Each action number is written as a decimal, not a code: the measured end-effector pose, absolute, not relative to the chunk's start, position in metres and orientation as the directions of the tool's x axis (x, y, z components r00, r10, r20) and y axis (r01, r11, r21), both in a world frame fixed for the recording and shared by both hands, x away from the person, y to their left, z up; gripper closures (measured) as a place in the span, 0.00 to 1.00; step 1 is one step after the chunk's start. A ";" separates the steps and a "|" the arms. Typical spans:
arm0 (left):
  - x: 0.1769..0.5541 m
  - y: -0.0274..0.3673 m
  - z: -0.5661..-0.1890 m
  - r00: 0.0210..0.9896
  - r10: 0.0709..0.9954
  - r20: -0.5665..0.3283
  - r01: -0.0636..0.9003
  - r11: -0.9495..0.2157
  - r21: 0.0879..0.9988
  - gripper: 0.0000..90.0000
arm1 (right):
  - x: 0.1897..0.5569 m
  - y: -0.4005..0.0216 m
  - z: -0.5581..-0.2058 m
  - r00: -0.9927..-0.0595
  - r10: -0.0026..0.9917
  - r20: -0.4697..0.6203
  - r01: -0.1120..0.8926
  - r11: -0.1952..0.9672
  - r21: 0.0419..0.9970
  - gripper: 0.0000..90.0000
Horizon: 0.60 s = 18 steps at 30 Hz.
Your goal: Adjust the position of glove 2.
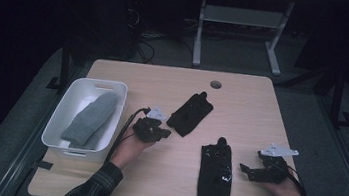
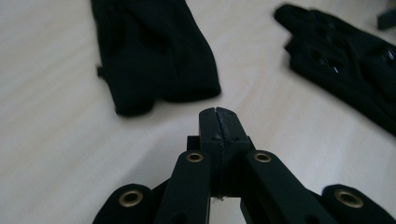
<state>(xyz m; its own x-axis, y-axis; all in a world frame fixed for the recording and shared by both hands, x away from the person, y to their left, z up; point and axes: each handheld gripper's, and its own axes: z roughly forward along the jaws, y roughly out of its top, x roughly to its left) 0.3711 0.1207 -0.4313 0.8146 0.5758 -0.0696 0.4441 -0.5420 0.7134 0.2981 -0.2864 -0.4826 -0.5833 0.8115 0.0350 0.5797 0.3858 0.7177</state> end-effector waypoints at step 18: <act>0.457 0.084 -0.427 0.794 0.608 -0.027 0.437 -0.539 0.720 0.99 | 0.298 -0.287 -0.482 -0.583 0.812 0.037 0.581 0.384 0.718 0.13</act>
